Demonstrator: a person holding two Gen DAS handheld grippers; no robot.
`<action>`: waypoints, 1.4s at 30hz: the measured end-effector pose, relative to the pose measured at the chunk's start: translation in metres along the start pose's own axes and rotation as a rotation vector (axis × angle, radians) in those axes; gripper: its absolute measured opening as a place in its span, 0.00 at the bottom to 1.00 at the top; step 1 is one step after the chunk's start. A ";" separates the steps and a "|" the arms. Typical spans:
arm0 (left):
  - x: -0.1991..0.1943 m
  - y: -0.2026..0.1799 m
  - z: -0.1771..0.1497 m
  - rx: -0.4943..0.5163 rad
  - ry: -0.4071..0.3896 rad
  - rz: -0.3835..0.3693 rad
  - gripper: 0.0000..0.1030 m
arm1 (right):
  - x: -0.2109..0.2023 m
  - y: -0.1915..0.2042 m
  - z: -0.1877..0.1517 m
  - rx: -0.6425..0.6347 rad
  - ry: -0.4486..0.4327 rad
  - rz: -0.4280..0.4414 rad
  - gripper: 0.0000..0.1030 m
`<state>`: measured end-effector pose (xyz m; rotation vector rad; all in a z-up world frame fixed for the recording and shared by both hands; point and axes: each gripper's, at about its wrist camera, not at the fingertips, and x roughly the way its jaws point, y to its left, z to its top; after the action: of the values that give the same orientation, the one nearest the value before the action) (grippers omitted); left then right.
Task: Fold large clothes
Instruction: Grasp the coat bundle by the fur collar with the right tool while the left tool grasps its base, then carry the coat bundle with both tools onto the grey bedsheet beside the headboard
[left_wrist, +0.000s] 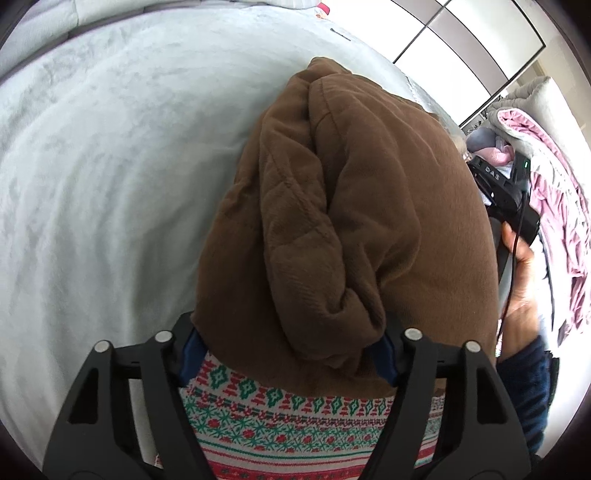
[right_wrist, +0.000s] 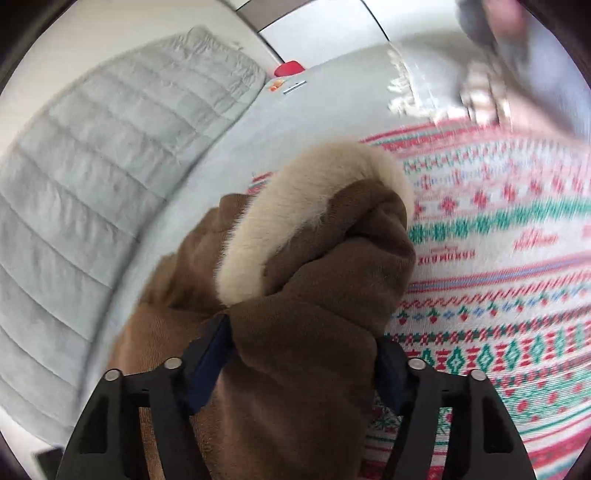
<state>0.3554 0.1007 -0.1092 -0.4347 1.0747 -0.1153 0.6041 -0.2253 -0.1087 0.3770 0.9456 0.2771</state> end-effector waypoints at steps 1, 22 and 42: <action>0.001 -0.002 0.000 0.005 -0.004 0.009 0.67 | 0.000 0.007 0.000 -0.025 -0.003 -0.033 0.62; 0.006 -0.021 0.012 0.046 -0.035 0.048 0.50 | 0.002 0.065 -0.012 -0.246 -0.067 -0.337 0.52; -0.045 -0.014 0.026 0.118 -0.211 -0.007 0.35 | -0.038 0.135 -0.021 -0.388 -0.230 -0.444 0.39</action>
<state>0.3584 0.1088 -0.0557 -0.3365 0.8539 -0.1355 0.5569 -0.1151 -0.0336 -0.1583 0.7056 0.0060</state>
